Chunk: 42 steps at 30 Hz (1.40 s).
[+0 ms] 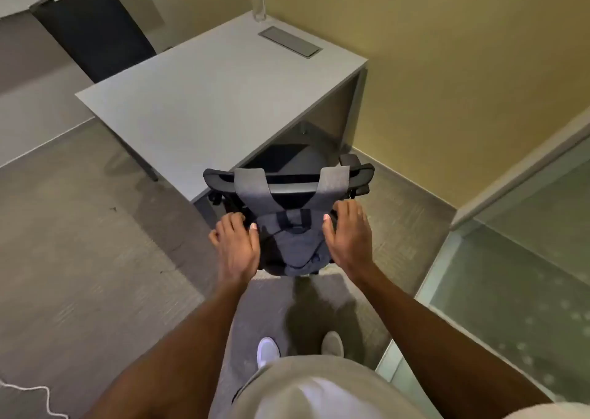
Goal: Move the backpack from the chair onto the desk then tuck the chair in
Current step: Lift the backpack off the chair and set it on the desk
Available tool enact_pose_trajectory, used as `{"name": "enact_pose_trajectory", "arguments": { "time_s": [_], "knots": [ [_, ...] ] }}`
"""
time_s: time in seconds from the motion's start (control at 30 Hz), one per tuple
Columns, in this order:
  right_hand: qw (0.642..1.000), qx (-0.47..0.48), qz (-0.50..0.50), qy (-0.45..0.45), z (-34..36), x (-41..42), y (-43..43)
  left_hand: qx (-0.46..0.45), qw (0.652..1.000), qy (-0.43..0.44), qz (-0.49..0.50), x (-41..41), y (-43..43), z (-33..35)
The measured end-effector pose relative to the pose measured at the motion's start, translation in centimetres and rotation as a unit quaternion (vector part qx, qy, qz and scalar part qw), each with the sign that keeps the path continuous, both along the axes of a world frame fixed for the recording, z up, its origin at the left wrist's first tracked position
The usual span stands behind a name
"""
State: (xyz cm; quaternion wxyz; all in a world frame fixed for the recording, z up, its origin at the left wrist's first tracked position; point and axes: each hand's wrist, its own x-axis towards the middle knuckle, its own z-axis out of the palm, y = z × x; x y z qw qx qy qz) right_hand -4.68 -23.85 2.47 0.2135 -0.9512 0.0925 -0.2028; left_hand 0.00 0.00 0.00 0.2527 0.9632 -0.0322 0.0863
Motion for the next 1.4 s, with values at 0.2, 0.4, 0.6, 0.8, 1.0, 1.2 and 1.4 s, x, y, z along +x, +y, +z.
{"name": "enact_pose_trajectory", "arguments": {
  "time_s": [0.2,0.4,0.6,0.8,1.0,1.2,1.4],
  "knots": [
    [0.995,0.029,0.014,0.092,-3.4,-0.3,-1.9,-0.030,0.992,0.120,-0.021,-0.1,1.1,-1.2],
    [0.979,0.078,0.067,0.178,-5.1,2.0,-3.3,-0.097,0.970,0.212,-0.070,2.5,1.0,-1.3],
    [0.947,0.160,0.082,0.267,-6.7,4.6,-4.1,-0.156,0.943,0.276,-0.098,5.2,1.2,-2.3],
    [0.912,0.252,0.076,0.313,-8.2,6.3,-4.8,-0.161,0.927,0.313,-0.130,6.3,0.7,-3.4],
    [0.924,0.259,0.038,0.279,-10.1,6.3,-4.8,-0.190,0.922,0.319,-0.108,7.0,1.1,-4.6],
    [0.942,0.192,-0.007,0.275,-9.9,6.9,-4.3,-0.137,0.942,0.287,-0.102,7.8,0.5,-4.2],
    [0.948,0.140,-0.044,0.281,-9.9,6.7,-4.9,-0.102,0.955,0.244,-0.131,6.5,0.8,-3.5]
  ]
}}
